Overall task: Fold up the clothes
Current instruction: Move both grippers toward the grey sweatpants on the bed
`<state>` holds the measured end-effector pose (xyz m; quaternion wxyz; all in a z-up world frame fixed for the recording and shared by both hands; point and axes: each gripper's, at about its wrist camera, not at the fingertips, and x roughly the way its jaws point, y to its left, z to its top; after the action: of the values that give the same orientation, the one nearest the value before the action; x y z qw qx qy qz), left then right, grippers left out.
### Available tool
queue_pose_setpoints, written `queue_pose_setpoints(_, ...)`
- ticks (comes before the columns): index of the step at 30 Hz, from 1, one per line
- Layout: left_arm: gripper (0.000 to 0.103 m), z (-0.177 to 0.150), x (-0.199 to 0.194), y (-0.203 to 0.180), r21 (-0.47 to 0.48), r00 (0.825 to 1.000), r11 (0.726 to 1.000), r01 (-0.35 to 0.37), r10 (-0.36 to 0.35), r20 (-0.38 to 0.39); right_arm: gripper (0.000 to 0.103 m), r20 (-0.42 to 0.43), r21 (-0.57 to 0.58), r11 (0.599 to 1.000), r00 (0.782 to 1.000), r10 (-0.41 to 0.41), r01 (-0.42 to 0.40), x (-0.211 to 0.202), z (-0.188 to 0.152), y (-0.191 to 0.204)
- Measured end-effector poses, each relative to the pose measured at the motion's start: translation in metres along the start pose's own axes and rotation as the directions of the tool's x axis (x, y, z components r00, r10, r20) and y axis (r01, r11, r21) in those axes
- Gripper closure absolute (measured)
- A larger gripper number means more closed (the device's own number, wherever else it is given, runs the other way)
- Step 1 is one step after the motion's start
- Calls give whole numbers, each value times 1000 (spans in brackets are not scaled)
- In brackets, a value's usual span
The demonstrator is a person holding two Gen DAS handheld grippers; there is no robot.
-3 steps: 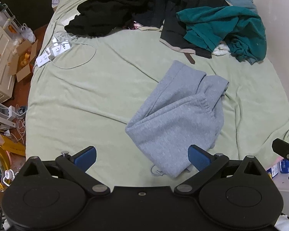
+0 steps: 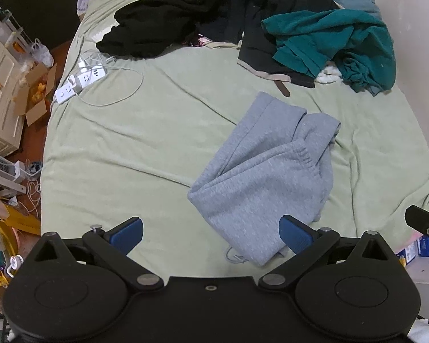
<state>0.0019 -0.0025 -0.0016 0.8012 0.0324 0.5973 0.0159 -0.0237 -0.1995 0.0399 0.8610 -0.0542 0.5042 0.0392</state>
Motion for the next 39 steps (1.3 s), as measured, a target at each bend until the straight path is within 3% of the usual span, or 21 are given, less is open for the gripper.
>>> queue_pose_setpoints(17,0,-5,1,-14,3,1000,1000,-2,2,3,1,-44,38,999,999,25,-23,6,1,-10)
queue_pose_setpoints(39,0,-5,7,-6,6,1000,1000,-15,15,-23,1,-76,-42,998,997,34,-38,17,3,7)
